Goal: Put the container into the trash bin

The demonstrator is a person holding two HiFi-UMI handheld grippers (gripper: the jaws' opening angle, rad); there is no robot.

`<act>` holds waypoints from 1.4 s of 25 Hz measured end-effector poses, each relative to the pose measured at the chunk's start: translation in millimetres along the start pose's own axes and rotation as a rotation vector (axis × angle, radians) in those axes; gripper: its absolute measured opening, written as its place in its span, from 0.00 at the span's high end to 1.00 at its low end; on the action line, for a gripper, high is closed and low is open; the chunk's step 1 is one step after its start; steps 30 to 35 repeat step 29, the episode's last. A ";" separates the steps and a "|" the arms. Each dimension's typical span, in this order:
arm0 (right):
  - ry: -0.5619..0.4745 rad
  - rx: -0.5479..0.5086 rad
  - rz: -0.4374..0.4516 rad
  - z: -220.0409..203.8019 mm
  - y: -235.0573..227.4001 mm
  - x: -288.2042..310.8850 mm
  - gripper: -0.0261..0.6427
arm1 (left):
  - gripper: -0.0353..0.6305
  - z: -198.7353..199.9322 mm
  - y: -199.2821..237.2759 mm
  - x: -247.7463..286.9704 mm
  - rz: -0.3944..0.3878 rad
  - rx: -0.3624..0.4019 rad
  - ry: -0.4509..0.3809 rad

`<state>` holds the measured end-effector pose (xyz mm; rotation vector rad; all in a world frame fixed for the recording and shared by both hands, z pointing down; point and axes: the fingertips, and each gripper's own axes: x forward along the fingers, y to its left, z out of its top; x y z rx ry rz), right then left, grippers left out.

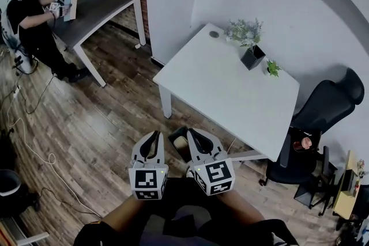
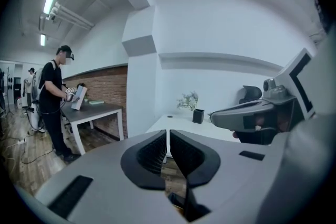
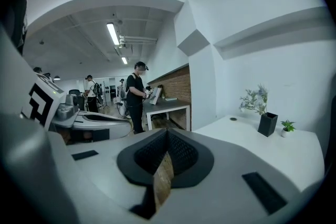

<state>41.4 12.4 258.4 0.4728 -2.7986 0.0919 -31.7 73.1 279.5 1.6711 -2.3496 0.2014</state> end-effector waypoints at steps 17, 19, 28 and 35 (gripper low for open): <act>0.026 -0.001 0.027 -4.5 7.1 3.3 0.94 | 0.91 2.1 1.3 -4.4 0.019 0.013 0.000; 0.030 -0.002 0.034 -5.2 9.9 5.0 0.94 | 0.91 1.6 4.1 -5.7 0.023 0.009 0.001; 0.034 -0.013 0.049 -4.8 20.4 8.7 0.94 | 0.91 0.1 11.7 -11.5 0.030 0.003 -0.004; 0.035 -0.014 0.050 -4.9 21.6 9.1 0.94 | 0.91 0.1 12.2 -11.9 0.029 0.004 -0.005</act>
